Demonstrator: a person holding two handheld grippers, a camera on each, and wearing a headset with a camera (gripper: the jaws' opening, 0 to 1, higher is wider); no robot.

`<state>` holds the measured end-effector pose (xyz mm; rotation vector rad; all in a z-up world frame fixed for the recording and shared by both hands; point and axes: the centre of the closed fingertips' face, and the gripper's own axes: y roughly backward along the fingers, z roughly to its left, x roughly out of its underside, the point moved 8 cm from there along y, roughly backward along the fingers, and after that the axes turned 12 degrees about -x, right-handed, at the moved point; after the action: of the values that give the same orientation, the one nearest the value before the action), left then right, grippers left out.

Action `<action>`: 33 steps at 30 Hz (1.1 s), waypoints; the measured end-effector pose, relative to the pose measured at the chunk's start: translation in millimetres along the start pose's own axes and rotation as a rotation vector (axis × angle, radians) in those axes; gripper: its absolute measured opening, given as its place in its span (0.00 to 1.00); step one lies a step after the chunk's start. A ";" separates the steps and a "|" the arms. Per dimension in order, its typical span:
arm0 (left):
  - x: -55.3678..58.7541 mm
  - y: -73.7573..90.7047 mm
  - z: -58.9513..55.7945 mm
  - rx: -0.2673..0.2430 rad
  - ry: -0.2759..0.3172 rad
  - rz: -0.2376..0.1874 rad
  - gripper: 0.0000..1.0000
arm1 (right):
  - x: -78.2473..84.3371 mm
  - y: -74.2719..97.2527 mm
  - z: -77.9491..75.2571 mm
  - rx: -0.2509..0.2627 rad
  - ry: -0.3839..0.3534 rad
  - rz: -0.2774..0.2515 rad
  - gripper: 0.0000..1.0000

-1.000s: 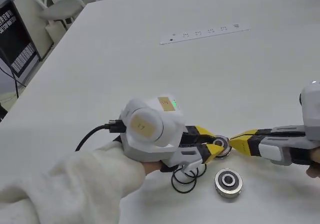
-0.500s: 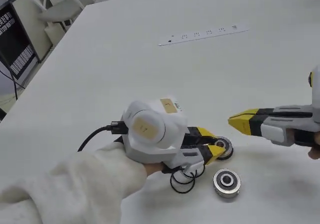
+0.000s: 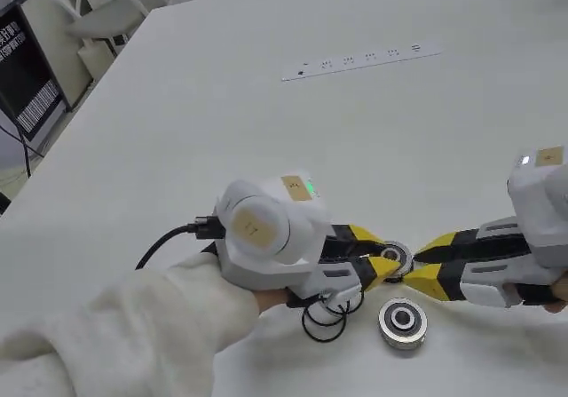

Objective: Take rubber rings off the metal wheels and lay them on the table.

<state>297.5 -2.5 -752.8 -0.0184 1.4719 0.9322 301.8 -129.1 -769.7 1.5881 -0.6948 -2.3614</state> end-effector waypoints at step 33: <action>1.1 1.2 -2.6 -0.008 0.010 -0.010 0.13 | -7.7 11.4 3.3 0.035 -0.207 -0.144 0.00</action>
<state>294.5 -2.5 -753.5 -0.0362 1.4766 0.9313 300.8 -134.9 -756.8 1.4658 -0.6866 -2.6603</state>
